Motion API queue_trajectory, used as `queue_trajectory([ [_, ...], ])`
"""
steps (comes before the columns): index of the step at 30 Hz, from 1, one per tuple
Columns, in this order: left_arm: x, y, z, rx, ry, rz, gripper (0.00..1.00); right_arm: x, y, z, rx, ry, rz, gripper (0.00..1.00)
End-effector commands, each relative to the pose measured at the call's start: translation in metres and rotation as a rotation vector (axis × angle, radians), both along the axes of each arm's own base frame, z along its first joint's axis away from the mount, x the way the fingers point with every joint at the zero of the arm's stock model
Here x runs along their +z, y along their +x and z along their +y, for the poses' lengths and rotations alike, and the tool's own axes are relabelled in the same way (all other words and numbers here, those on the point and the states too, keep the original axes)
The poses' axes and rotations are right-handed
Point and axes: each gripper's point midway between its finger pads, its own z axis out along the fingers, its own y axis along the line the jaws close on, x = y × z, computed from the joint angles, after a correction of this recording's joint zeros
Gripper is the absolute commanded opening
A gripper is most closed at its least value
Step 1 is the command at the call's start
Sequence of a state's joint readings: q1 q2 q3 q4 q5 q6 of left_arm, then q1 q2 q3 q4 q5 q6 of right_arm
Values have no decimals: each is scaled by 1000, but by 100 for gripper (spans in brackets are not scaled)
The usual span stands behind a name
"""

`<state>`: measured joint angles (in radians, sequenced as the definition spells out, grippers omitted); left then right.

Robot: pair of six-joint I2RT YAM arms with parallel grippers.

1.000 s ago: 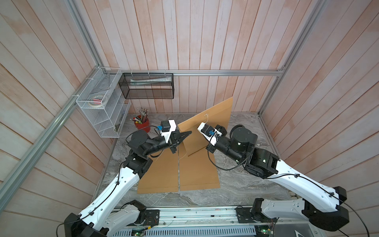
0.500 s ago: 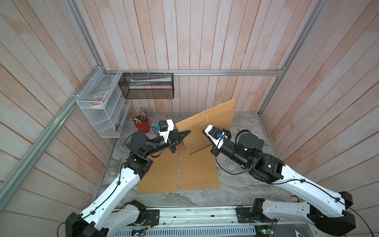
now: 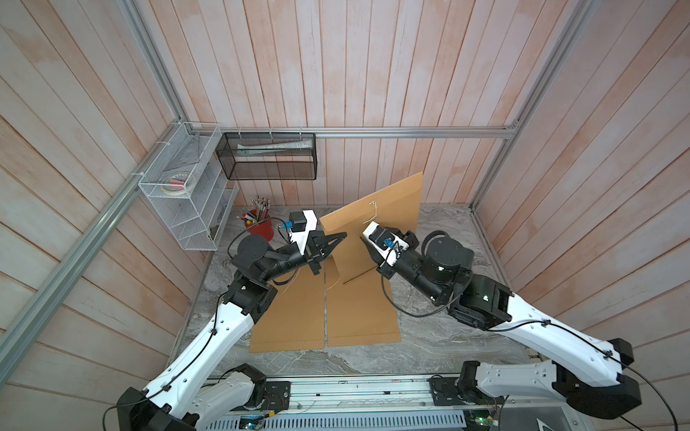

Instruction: Open the file bag

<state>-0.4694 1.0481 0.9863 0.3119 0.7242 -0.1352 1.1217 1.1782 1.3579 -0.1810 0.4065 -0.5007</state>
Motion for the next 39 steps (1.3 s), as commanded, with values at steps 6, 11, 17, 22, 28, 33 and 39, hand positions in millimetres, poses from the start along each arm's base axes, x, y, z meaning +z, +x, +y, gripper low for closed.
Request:
queue_trajectory([
  [6, 4, 12, 3, 57, 64, 72, 0, -3, 14, 3, -136, -167, -107, 44],
  [11, 2, 25, 7, 115, 98, 139, 0, 8, 6, -3, -136, -129, -141, 45],
  [17, -2, 27, 8, 125, 135, 160, 0, 10, 7, -9, -167, -140, -174, 46],
  [22, -3, 23, 9, 111, 154, 163, 0, 12, 7, -10, -170, -150, -194, 46],
  [28, -2, 14, 8, 80, 158, 145, 0, 12, 9, -5, -166, -176, -203, 46],
  [33, -2, 7, 8, 56, 159, 136, 0, 11, 10, -2, -161, -192, -199, 46],
  [39, 2, -2, 7, 25, 156, 114, 0, 12, 14, -3, -164, -190, -192, 46],
])
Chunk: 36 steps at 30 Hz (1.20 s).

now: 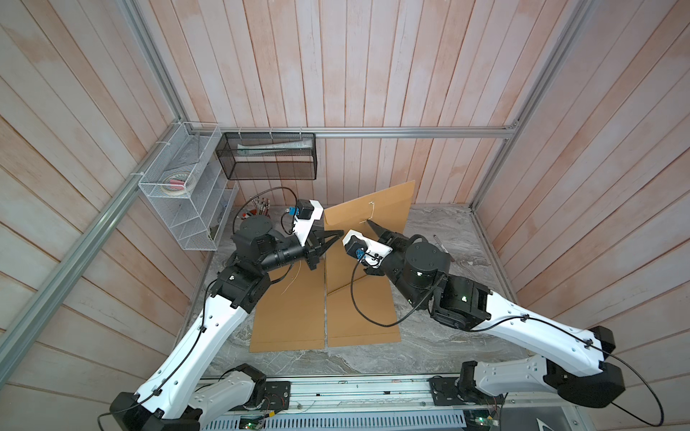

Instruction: Open the file bag

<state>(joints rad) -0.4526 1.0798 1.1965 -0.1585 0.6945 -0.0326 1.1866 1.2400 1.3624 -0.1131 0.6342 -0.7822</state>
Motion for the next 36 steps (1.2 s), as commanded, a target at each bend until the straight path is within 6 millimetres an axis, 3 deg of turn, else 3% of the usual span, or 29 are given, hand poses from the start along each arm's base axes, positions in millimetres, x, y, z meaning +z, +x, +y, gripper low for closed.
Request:
queue_trajectory([
  [1, 14, -13, 2, -36, -10, -55, 0, 17, 4, -7, -17, 38, -12, 46],
  [21, 13, -23, 1, -78, -4, -70, 0, 21, 13, -2, -9, 29, -14, 44],
  [30, 14, -30, 1, -104, -9, -78, 0, 9, 16, 1, -6, 4, 14, 44],
  [36, 13, -35, 1, -124, -5, -86, 0, 15, 16, -1, 1, 23, 1, 37],
])
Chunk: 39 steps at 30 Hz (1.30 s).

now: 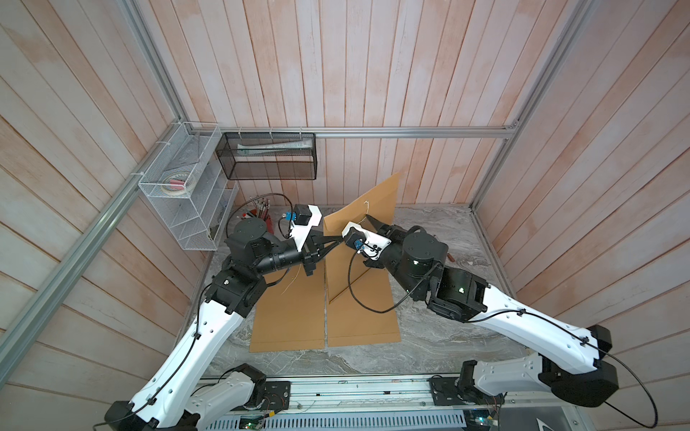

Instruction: Open the file bag

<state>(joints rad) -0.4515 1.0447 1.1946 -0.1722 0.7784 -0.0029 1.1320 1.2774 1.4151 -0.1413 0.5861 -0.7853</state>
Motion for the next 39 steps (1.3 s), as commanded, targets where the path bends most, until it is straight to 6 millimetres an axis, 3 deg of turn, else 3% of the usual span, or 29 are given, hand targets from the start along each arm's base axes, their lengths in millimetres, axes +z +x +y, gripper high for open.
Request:
queue_trajectory([
  [1, 6, -13, 1, -44, -6, -41, 0, 12, 0, -1, 10, 38, -8, 35],
  [10, 4, -18, -2, -84, -6, -37, 0, 14, -2, 2, 35, 35, -19, 29],
  [29, 0, -18, -4, -102, -1, -38, 0, 15, -8, 5, 76, 39, -17, 0],
  [39, 1, -17, -1, -76, -10, -49, 0, 15, -7, 2, 64, 49, -1, 0],
])
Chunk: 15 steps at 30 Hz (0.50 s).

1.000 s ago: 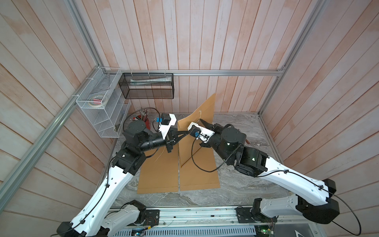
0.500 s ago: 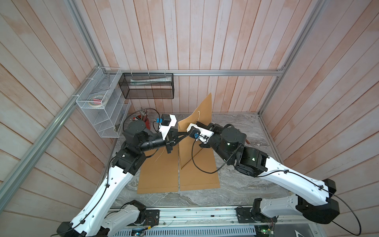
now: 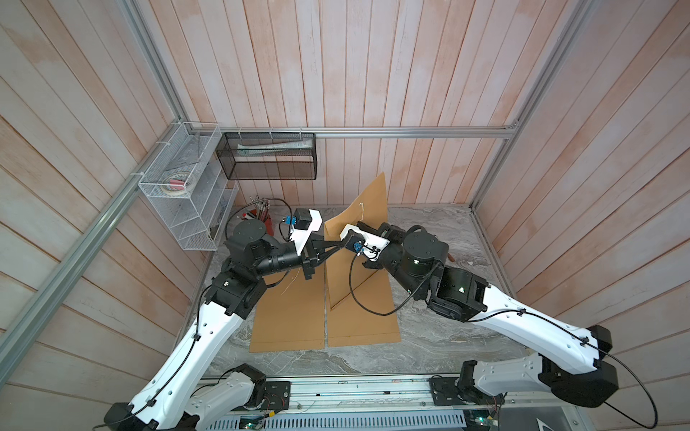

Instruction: Open the file bag

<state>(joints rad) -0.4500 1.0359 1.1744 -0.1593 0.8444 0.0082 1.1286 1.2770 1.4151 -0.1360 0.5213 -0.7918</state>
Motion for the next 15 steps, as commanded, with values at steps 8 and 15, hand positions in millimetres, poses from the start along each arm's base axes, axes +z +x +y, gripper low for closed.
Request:
queue_trajectory([
  [8, 6, -5, 4, 13, -29, -63, 0, 17, -2, -10, -11, 68, 12, 0],
  [15, 4, -4, 6, 33, -35, -85, 0, 21, -4, -14, -14, 92, 19, 0],
])
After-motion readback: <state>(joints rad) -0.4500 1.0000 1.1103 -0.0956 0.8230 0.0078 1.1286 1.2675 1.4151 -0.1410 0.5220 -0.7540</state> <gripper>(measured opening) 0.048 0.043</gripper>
